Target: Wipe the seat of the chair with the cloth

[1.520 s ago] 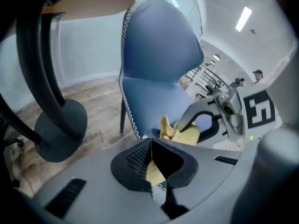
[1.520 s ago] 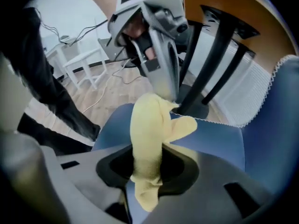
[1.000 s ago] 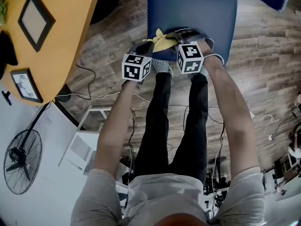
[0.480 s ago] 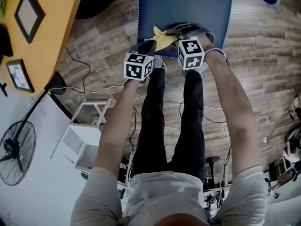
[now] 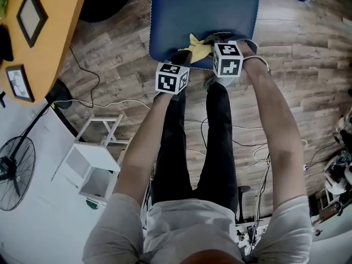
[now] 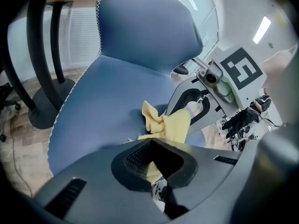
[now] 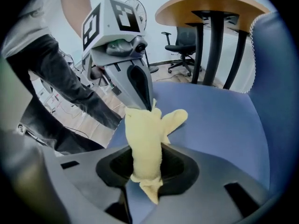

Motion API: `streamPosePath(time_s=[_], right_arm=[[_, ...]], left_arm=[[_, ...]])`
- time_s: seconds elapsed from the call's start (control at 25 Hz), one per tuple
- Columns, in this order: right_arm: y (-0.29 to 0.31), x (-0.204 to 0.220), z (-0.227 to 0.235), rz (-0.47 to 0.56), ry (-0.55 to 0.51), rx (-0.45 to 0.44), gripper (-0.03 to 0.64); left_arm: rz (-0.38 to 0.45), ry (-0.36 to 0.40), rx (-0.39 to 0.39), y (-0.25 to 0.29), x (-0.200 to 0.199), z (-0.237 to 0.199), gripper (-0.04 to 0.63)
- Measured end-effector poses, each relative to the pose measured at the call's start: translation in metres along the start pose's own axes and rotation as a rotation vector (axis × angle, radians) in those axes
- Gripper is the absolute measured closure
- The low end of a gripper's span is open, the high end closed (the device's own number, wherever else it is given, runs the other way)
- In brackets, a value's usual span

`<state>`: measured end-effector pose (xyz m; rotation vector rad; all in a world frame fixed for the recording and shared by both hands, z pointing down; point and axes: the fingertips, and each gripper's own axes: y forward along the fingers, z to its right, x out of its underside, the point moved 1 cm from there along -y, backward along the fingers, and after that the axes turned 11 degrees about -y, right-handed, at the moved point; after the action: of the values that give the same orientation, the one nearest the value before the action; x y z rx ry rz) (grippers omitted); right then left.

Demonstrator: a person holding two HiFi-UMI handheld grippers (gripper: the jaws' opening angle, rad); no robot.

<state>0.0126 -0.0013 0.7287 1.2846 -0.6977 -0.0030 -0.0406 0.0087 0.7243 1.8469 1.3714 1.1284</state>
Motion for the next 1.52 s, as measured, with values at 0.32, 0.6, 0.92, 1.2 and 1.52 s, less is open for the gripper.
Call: streamPosePath(time_s=[0.32, 0.6, 0.92, 1.2, 1.52], right_arm=[[-0.016, 0.038, -0.024, 0.012, 0.061, -0.032, 0.483], [-0.027, 0.063, -0.046, 0.034, 0.099, -0.016, 0.483], [-0.037, 0.088, -0.076, 0.063, 0.135, 0.041, 0.483], [-0.046, 0.144, -0.122, -0.054, 0.150, 0.094, 0.477], [-0.100, 0.193, -0.206, -0.089, 0.634, 0.279, 0.477]], left_arm=[[0.005, -0.005, -0.012, 0.023, 0.006, 0.040, 0.569], [-0.014, 0.035, -0.006, 0.039, 0.014, 0.069, 0.569], [-0.040, 0.078, -0.010, 0.055, 0.025, 0.100, 0.569], [-0.107, 0.093, 0.045, 0.077, 0.041, 0.153, 0.568], [-0.121, 0.127, 0.054, 0.041, 0.048, 0.168, 0.568]])
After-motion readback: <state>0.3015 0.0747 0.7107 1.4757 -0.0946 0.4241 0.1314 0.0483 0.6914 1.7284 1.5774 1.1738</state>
